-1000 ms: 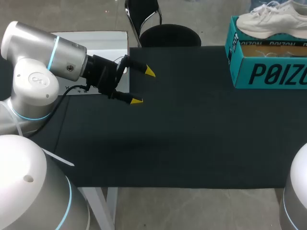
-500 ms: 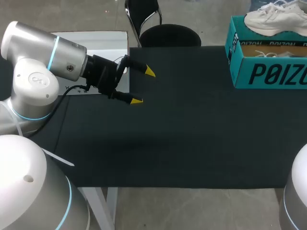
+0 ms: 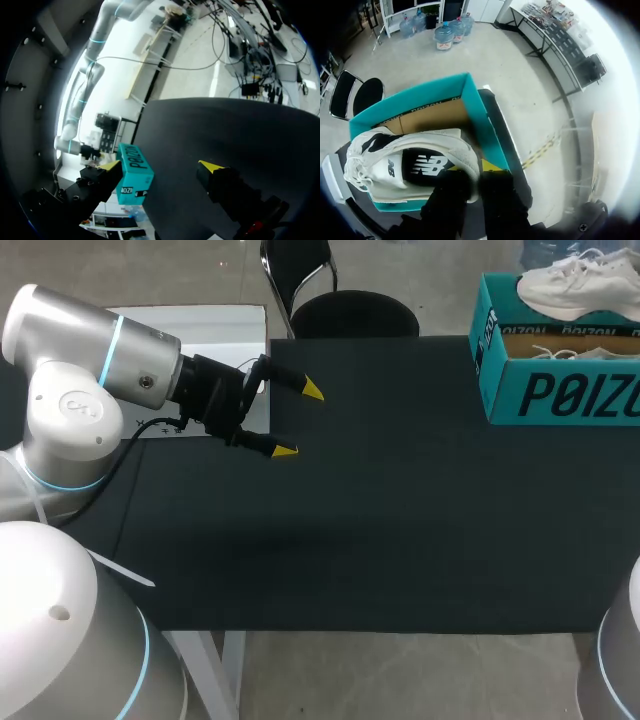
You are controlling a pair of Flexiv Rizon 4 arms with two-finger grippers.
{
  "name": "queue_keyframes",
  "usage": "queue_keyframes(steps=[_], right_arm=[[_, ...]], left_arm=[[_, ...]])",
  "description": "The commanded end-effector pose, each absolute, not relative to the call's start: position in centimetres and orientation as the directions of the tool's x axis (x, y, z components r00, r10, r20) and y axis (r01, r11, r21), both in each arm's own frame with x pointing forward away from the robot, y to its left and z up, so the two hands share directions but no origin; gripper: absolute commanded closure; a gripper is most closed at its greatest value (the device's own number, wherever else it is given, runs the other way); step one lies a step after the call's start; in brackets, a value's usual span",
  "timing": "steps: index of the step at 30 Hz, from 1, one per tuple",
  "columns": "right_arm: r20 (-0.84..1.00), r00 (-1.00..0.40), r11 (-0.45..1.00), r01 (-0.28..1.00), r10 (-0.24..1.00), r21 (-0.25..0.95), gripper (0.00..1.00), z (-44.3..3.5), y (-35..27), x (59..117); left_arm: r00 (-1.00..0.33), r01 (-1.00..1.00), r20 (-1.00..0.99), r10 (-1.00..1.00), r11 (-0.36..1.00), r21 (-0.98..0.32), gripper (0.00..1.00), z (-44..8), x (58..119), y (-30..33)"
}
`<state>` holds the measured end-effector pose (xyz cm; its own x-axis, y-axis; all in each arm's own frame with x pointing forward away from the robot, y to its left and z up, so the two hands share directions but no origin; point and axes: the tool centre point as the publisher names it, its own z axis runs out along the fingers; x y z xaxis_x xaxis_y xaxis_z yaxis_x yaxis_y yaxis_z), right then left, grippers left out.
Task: Take the shoe out of the shoebox, open the shoe tongue, remove and reinsert the insole, then place the shoe into the shoebox
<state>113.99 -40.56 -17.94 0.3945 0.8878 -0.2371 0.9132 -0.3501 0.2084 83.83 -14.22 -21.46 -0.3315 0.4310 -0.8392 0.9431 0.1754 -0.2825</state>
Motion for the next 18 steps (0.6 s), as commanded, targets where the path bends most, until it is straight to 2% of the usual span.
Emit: queue_keyframes(steps=[1,18], right_arm=[[-0.21,0.377,-0.338,0.92,0.902,0.2,1.0,-19.3,-41.2,114.3],[-0.255,0.383,-0.337,0.919,0.888,0.204,1.0,-23.1,-41.6,116.9]], left_arm=[[-0.331,0.943,-0.838,0.434,0.176,-0.281,0.0,-21.4,83.9,-14.3],[-0.331,0.943,-0.838,0.434,0.176,-0.281,0.0,-21.4,83.9,-14.3]])
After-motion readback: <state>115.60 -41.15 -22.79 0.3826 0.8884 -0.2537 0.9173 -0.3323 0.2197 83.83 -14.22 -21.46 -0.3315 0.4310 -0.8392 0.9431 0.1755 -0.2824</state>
